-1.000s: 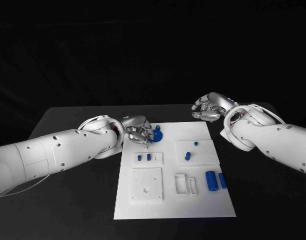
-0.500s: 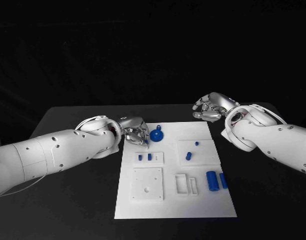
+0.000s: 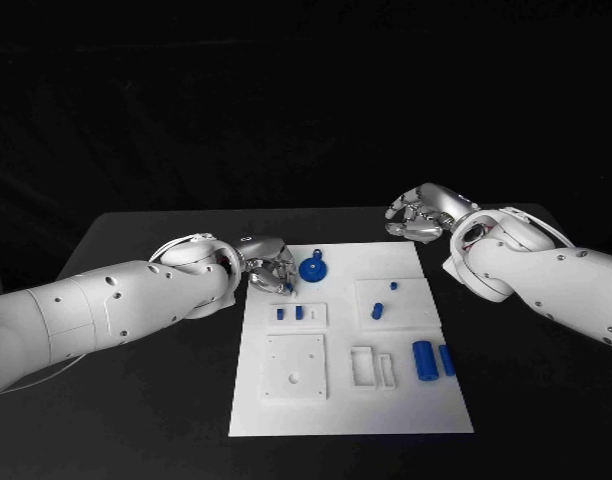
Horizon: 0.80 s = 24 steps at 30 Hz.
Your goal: Assemble the parts on the task board
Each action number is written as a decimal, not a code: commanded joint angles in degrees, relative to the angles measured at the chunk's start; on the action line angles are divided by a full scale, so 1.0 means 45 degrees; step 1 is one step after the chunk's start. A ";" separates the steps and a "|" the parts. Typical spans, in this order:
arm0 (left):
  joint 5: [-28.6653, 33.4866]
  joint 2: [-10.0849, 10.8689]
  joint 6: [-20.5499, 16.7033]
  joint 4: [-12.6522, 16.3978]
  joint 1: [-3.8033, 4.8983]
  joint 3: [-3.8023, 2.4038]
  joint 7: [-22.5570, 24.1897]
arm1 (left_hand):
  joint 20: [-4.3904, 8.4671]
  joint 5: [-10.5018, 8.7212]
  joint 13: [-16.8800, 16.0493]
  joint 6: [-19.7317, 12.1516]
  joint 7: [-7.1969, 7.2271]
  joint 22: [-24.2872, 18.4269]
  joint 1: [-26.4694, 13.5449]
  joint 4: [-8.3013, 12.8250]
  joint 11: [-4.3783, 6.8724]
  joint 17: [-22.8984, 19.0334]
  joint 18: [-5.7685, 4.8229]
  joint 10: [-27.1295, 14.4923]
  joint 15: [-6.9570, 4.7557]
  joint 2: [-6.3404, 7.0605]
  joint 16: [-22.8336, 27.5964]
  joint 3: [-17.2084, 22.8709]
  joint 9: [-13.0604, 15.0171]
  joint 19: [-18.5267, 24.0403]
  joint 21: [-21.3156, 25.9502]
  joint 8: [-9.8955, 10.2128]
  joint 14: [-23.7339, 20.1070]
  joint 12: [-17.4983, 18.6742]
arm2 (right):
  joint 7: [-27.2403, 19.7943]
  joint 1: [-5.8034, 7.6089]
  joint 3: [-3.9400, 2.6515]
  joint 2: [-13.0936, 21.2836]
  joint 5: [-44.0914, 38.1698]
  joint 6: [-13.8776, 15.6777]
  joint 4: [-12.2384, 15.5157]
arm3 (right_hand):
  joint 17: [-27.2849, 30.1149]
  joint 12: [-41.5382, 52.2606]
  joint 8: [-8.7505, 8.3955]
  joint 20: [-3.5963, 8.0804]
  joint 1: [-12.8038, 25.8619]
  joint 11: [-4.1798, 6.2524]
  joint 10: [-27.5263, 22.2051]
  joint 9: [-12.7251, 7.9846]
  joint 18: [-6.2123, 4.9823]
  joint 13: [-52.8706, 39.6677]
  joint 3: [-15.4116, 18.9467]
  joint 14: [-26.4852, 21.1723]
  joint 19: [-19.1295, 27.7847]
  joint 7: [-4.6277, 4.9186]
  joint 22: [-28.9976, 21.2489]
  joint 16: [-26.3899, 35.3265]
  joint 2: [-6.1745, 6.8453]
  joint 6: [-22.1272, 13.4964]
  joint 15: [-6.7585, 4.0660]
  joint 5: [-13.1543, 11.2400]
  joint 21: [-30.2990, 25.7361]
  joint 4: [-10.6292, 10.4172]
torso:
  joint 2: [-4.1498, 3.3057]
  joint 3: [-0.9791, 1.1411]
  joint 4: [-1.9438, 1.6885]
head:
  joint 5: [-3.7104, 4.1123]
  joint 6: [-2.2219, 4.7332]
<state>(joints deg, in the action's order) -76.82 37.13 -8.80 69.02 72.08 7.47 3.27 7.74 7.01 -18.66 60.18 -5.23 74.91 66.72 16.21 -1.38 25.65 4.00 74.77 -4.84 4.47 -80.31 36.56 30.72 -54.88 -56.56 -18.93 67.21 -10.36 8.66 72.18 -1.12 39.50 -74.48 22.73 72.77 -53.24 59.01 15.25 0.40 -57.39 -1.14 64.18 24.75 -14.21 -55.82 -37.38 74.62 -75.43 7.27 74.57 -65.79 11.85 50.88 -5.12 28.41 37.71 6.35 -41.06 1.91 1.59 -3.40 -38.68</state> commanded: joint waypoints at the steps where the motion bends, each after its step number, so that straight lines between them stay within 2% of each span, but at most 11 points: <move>1: -0.0056 -0.0033 0.0294 0.0023 -0.0022 -0.0004 0.0161 | 0.0609 0.0036 -0.0022 0.0089 -0.0021 0.0223 0.0043 0.0003 0.0002 -0.0023 0.0296 0.0068 -0.0042 -0.0069 -0.0063 0.0066 0.0012 -0.0030 -0.0086 -0.0029 0.0052 -0.0030 | -0.0091 -0.0002 -0.0009 -0.0005 0.0007 0.0052 -0.0002 | 0.0016 -0.0053 0.0007 0.0031 0.0032 0.0005 0.0064 -0.0011 -0.0175 0.0022 0.0007 0.0042 0.0012 0.0098 -0.0022 0.0072 -0.0109 -0.0046 -0.0025 0.0046 -0.0072 0.0067 | 0.0003 -0.0005 0.0004 | 0.0012 -0.0023; 24: 0.0059 -0.0055 0.0370 0.0099 -0.0051 -0.0003 0.0264 | 0.0609 0.0020 -0.0031 0.0085 -0.0026 0.0219 0.0031 -0.0009 0.0001 -0.0031 0.0295 0.0085 -0.0041 -0.0085 -0.0063 0.0063 0.0014 -0.0037 -0.0093 -0.0015 0.0057 -0.0001 | -0.0096 -0.0002 -0.0009 -0.0018 0.0009 0.0049 -0.0004 | 0.0017 -0.0044 0.0010 0.0032 0.0033 0.0007 0.0067 -0.0011 -0.0175 0.0046 0.0010 0.0048 0.0003 0.0097 -0.0022 0.0081 -0.0117 -0.0046 -0.0026 0.0051 -0.0086 0.0081 | 0.0002 -0.0009 -0.0007 | 0.0027 -0.0028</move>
<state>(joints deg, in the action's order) -76.71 37.07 -8.41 69.30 71.97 7.42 3.82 7.64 6.81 -18.74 60.08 -5.33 74.92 66.85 16.21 -1.35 25.59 4.01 74.73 -4.73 4.90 -80.31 36.55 30.68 -54.97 -56.79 -18.72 67.31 -10.14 8.63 72.18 -1.12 39.47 -74.46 22.73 72.75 -53.25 59.01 15.25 0.39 -57.39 -1.14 64.17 24.75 -14.22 -55.71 -37.38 74.62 -75.42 7.27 74.52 -65.80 11.85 50.88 -5.12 28.40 37.71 6.35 -41.05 1.85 1.57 -3.28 -38.79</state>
